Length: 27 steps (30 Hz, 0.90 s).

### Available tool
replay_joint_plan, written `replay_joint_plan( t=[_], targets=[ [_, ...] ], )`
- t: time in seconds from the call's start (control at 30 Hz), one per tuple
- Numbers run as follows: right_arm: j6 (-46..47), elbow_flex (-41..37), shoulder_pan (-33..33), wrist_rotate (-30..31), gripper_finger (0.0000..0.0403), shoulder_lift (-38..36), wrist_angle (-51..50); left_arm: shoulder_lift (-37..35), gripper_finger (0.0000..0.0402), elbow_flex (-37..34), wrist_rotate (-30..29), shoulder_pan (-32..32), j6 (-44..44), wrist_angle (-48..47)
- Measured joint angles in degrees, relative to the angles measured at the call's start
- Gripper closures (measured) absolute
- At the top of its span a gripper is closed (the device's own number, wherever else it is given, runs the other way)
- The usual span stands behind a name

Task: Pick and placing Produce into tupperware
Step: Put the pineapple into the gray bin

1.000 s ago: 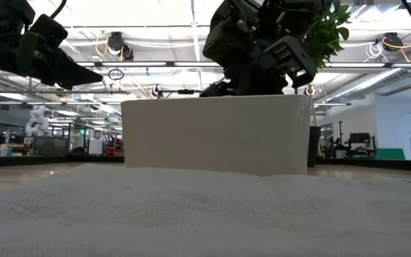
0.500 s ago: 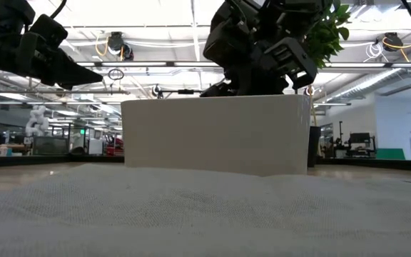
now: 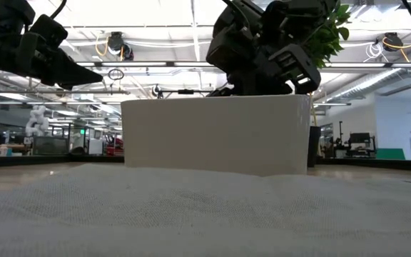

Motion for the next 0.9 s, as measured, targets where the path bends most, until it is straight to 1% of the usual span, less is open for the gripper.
replay_joint_plan(
  t=[0.23,0.6,0.9],
  targets=[
    [0.42,0.0,0.0,0.0,0.0209,0.0,-0.46,0.0,0.038,0.0,0.0,-0.02,-0.01,0.0],
    [2.84,0.0,0.0,0.0,0.0176,0.0,-0.42,0.0,0.038,0.0,0.0,-0.02,0.02,0.0],
    [2.97,0.0,0.0,0.13,0.0174,0.0,-0.44,0.0,0.038,0.0,0.0,-0.02,-0.17,-0.04]
  ],
)
